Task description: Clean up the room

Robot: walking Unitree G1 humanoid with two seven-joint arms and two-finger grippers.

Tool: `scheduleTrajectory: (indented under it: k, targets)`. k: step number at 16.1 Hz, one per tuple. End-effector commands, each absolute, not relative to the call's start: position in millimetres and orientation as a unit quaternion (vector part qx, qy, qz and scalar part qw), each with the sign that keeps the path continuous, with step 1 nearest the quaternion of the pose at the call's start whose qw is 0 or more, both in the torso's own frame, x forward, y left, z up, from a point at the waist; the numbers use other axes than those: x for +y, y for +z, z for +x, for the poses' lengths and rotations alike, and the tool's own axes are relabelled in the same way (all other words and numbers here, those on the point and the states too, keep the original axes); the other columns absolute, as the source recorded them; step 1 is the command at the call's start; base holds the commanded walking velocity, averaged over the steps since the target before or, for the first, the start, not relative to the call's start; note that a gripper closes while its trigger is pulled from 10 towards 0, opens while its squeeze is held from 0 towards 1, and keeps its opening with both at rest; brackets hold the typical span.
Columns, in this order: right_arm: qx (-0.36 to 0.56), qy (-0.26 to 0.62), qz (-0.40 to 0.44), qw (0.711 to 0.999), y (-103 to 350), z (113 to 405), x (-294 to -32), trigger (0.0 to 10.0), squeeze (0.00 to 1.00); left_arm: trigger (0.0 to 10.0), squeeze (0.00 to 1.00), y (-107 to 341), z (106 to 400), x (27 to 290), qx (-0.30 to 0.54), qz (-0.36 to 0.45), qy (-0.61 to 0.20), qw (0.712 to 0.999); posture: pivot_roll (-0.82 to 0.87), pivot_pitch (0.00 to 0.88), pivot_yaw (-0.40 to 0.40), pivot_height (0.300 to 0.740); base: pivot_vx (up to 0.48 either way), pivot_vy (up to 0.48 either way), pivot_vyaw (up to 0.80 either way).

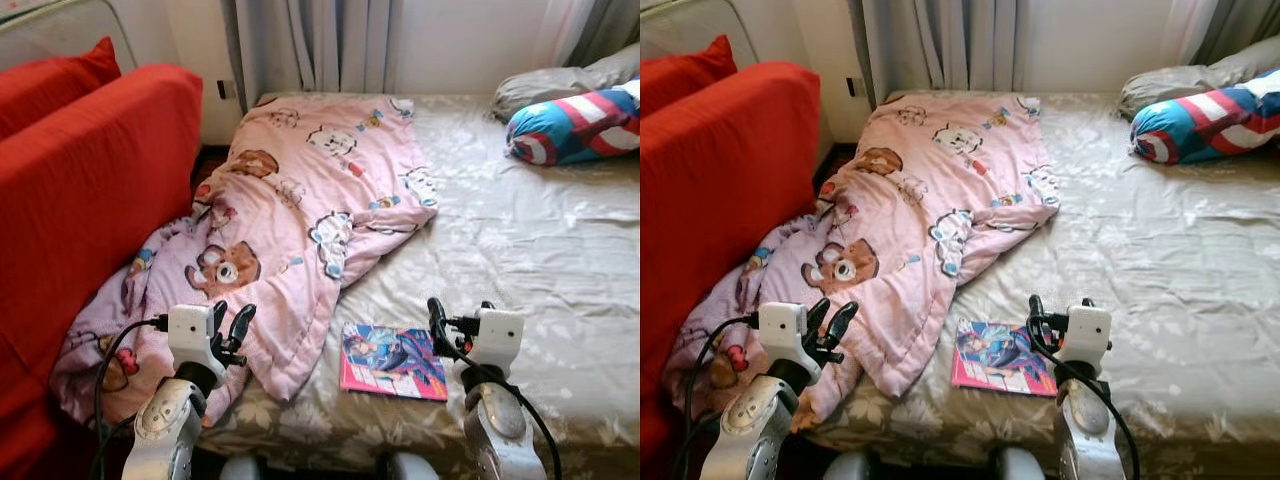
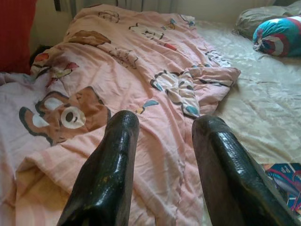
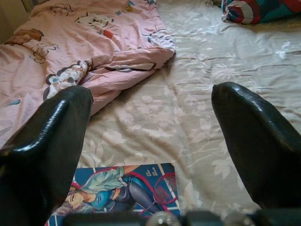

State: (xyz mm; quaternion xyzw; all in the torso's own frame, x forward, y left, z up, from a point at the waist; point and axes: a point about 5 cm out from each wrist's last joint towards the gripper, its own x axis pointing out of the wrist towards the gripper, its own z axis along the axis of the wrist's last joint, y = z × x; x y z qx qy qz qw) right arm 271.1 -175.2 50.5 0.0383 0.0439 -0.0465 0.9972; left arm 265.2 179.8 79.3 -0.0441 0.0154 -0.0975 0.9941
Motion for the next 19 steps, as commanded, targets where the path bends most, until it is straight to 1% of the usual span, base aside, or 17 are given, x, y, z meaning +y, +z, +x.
scheduleTrajectory:
  k: [1, 5, 7, 9, 11, 13, 15, 16, 17, 19]
  targets:
    - [0.052, -0.055, 0.036, 0.996, 47, 270, -179, 10.0, 0.00, 10.0, 0.00, 82, 265, 181, 0.012, -0.036, -0.099, 0.994, -0.06, 0.051, -0.001, 0.616, 0.000, 0.000, 0.00]
    - [0.054, -0.068, 0.046, 0.995, 47, 274, -183, 10.0, 0.00, 10.0, 0.00, 81, 264, 182, 0.015, -0.038, -0.098, 0.994, -0.06, 0.053, 0.000, 0.616, 0.000, 0.000, 0.00]
    - [0.078, -0.099, 0.070, 0.990, 39, 276, -190, 10.0, 0.00, 10.0, 0.00, 80, 264, 181, 0.018, -0.037, -0.100, 0.994, -0.05, 0.057, 0.003, 0.616, 0.000, 0.000, 0.00]
    - [0.110, -0.132, 0.122, 0.978, 28, 280, -200, 10.0, 0.00, 10.0, 0.00, 82, 265, 179, 0.014, -0.034, -0.104, 0.994, -0.04, 0.068, 0.008, 0.616, 0.000, 0.000, 0.00]
    - [0.132, -0.140, 0.142, 0.971, 22, 287, -205, 10.0, 0.00, 10.0, 0.00, 90, 270, 183, -0.002, -0.032, -0.096, 0.995, -0.01, 0.083, 0.011, 0.616, 0.000, 0.000, 0.00]
    - [0.128, -0.137, 0.138, 0.973, 25, 294, -205, 10.0, 0.00, 10.0, 0.00, 97, 279, 188, -0.015, -0.033, -0.074, 0.997, 0.00, 0.092, 0.014, 0.616, 0.000, 0.000, 0.00]
    - [0.112, -0.112, 0.120, 0.980, 31, 299, -198, 10.0, 0.00, 10.0, 0.00, 104, 292, 186, -0.027, -0.033, -0.074, 0.996, -0.02, 0.099, 0.016, 0.616, 0.000, 0.000, 0.00]
    - [0.110, -0.091, 0.097, 0.985, 32, 301, -193, 10.0, 0.00, 10.0, 0.00, 108, 299, 184, -0.034, -0.033, -0.075, 0.996, -0.02, 0.102, 0.019, 0.616, 0.000, 0.000, 0.00]
    - [0.112, -0.082, 0.101, 0.985, 31, 301, -190, 10.0, 0.00, 10.0, 0.00, 110, 302, 182, -0.038, -0.035, -0.078, 0.996, -0.02, 0.107, 0.023, 0.616, 0.000, 0.000, 0.00]
    - [0.100, -0.085, 0.103, 0.986, 29, 296, -190, 10.0, 0.00, 10.0, 0.00, 114, 307, 183, -0.043, -0.032, -0.077, 0.996, -0.02, 0.120, 0.032, 0.591, 0.000, 0.000, 0.00]
